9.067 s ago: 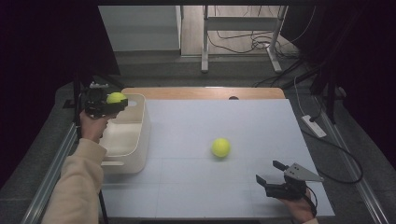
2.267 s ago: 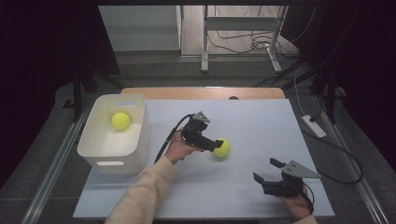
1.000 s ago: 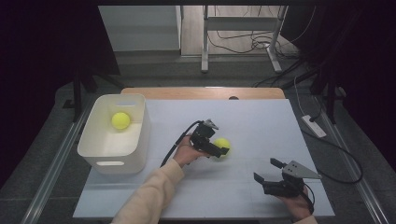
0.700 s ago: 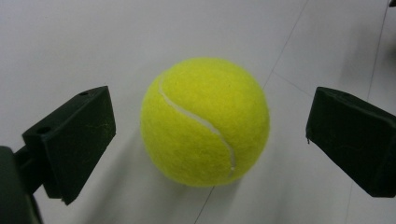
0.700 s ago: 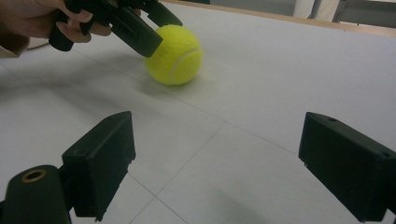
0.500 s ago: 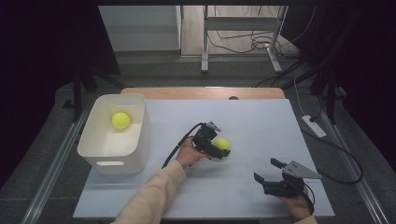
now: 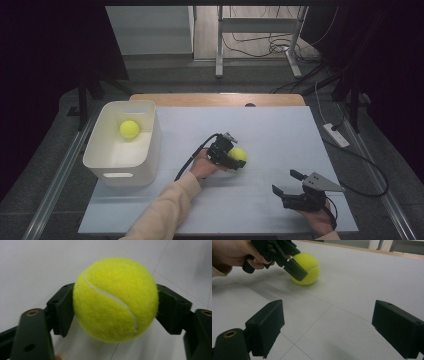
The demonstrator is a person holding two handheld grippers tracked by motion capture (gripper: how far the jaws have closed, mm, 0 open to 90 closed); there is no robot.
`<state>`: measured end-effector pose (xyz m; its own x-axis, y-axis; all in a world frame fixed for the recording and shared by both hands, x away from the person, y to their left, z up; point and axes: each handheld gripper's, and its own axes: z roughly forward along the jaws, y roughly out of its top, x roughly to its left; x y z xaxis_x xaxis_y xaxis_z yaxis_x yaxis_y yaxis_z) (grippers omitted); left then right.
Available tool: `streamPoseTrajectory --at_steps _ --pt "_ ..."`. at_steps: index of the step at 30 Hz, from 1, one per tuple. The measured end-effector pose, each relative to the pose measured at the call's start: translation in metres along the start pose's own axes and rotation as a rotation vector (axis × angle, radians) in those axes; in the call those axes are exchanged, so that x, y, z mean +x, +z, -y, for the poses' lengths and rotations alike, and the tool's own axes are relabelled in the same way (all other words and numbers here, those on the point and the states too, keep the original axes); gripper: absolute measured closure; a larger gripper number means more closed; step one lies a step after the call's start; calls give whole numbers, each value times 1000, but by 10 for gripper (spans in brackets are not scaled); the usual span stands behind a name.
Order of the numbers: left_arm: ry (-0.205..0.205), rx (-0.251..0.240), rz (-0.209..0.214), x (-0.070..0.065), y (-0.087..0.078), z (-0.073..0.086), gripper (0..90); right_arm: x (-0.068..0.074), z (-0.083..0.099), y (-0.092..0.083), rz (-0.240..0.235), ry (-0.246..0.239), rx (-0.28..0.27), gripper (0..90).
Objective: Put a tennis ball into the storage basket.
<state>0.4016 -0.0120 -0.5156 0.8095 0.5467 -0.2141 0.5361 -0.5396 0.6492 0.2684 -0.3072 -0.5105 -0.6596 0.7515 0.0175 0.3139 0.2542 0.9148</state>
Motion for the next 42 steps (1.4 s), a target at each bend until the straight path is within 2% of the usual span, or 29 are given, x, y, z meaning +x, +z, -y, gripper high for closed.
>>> streamPoseTrajectory --at_steps 5,8,13,42 --pt "23 -1 -14 -1 -2 0 268 0 0 0 1 0 0 110" --pt "8 -26 8 -1 -6 -1 270 0 0 0 2 0 -1 111" --pt "21 -40 1 -3 -13 -1 271 0 0 0 3 -1 -1 110" --pt "26 -144 -21 -3 -55 4 271 1 0 0 1 -4 -1 111"
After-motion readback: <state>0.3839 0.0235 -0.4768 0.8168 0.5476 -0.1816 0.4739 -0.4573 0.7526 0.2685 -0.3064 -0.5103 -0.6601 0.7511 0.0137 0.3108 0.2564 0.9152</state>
